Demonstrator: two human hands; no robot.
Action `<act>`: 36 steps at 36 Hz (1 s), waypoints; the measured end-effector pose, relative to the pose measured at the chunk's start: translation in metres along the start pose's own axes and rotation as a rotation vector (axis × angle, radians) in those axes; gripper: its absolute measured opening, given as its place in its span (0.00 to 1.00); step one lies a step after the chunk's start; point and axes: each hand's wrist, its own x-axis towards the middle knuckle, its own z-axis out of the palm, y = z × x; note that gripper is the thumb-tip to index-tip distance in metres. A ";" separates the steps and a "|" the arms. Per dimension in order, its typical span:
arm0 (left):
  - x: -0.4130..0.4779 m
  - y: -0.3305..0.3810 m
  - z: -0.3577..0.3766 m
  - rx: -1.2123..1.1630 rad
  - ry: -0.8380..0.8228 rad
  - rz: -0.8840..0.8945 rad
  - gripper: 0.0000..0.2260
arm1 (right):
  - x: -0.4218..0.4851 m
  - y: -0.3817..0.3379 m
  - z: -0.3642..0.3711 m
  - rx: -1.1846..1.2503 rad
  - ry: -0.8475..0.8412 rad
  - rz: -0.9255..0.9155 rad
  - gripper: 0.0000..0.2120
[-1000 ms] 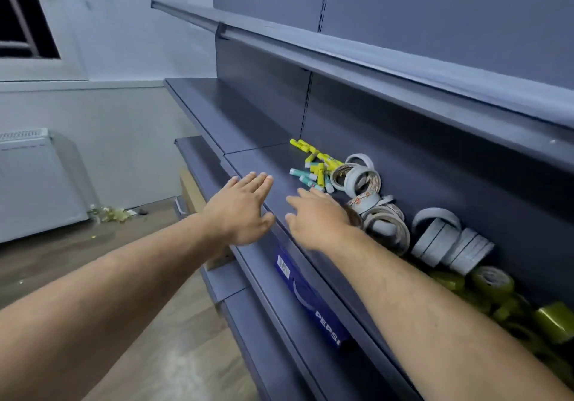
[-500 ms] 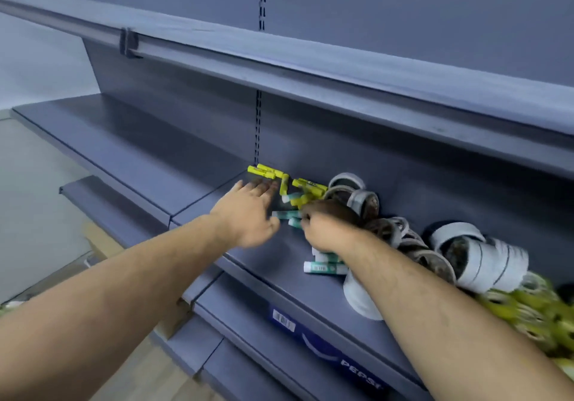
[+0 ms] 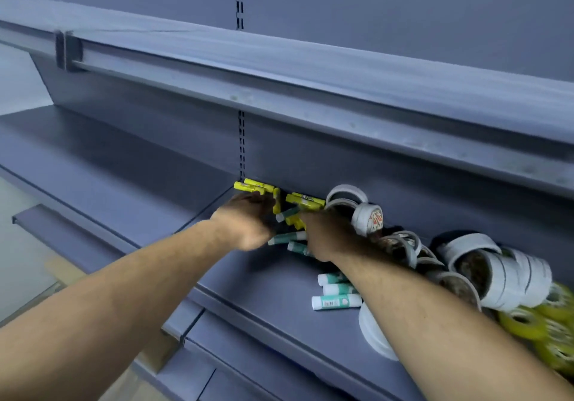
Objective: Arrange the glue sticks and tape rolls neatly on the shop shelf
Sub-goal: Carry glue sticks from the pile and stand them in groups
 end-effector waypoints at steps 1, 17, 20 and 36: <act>0.008 -0.003 -0.001 -0.001 -0.009 0.009 0.24 | 0.002 0.001 0.000 -0.004 0.006 -0.003 0.17; 0.070 -0.033 0.018 0.110 -0.057 0.255 0.30 | 0.024 -0.010 0.006 0.005 0.068 0.061 0.27; 0.075 -0.036 0.021 -0.012 -0.093 0.251 0.26 | 0.025 -0.008 0.006 0.026 0.065 0.095 0.27; 0.073 -0.059 0.011 -0.198 0.149 0.227 0.04 | 0.021 -0.012 0.002 0.087 0.091 0.184 0.22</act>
